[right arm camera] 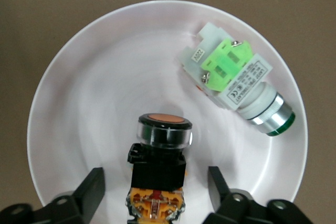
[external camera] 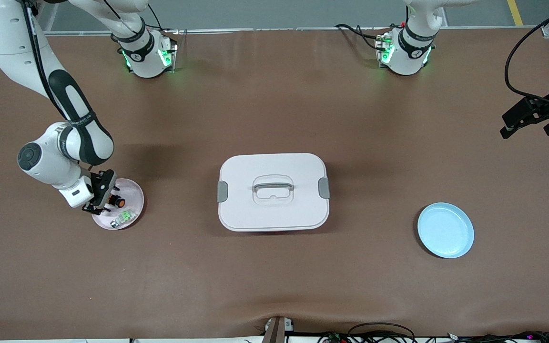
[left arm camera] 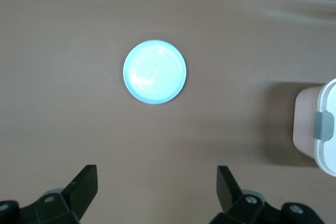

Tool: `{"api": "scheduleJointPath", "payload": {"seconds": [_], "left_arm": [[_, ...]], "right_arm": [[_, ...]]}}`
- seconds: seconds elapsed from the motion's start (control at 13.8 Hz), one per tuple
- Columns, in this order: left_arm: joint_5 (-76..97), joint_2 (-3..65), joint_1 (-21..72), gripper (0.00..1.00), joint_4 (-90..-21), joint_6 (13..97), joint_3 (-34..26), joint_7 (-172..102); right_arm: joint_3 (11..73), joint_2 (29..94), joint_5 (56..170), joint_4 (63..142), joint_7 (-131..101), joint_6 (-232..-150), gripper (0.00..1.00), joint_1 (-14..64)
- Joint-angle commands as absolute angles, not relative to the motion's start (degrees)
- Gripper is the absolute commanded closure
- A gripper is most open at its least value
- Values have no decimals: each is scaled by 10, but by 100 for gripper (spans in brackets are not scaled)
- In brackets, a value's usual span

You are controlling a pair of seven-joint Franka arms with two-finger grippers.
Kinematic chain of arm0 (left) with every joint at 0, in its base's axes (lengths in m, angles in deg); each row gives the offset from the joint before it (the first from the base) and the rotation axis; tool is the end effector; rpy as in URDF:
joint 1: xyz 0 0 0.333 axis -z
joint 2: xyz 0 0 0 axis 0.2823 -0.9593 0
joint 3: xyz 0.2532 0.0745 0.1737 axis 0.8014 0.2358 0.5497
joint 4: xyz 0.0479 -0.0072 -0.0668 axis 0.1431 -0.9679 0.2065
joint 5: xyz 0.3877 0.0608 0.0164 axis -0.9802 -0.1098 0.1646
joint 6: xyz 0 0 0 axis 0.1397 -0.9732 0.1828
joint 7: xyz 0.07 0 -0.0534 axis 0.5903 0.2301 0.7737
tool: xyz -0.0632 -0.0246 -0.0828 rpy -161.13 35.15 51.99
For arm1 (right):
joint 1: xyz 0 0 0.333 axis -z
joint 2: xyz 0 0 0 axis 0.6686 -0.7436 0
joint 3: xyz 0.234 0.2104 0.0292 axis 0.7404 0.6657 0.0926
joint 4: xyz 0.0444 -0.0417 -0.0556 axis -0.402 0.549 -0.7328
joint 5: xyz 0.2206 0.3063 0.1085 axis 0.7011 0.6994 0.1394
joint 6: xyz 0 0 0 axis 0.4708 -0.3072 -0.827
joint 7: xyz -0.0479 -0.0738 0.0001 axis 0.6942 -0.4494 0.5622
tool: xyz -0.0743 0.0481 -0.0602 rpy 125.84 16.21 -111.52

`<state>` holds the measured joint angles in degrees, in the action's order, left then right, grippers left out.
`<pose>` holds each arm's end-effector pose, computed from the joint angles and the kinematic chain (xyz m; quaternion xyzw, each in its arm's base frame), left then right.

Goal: Transfer orange switch to right arm and place
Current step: 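Open the right gripper and lift it away from the plate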

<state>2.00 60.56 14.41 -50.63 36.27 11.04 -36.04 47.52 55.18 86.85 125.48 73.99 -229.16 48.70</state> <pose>0.5463 -0.0144 0.6372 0.9974 0.0361 0.0626 0.0069 0.5737 -0.0726 0.1685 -0.7801 -0.6235 -0.0503 0.0115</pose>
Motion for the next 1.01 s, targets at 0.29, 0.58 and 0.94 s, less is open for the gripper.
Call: {"api": "scheduleJointPath", "payload": {"seconds": [0.29,0.58,0.94], "left_arm": [[18,611,143,0,-502,333,111,-370],[15,608,143,0,-496,323,111,-370],[13,598,145,0,-495,307,109,-370]], "right_arm": [[484,571,887,1198,704,-2151,0,486],[484,610,887,1167,590,-2062,0,476],[478,692,880,1149,504,-1956,0,481]]}}
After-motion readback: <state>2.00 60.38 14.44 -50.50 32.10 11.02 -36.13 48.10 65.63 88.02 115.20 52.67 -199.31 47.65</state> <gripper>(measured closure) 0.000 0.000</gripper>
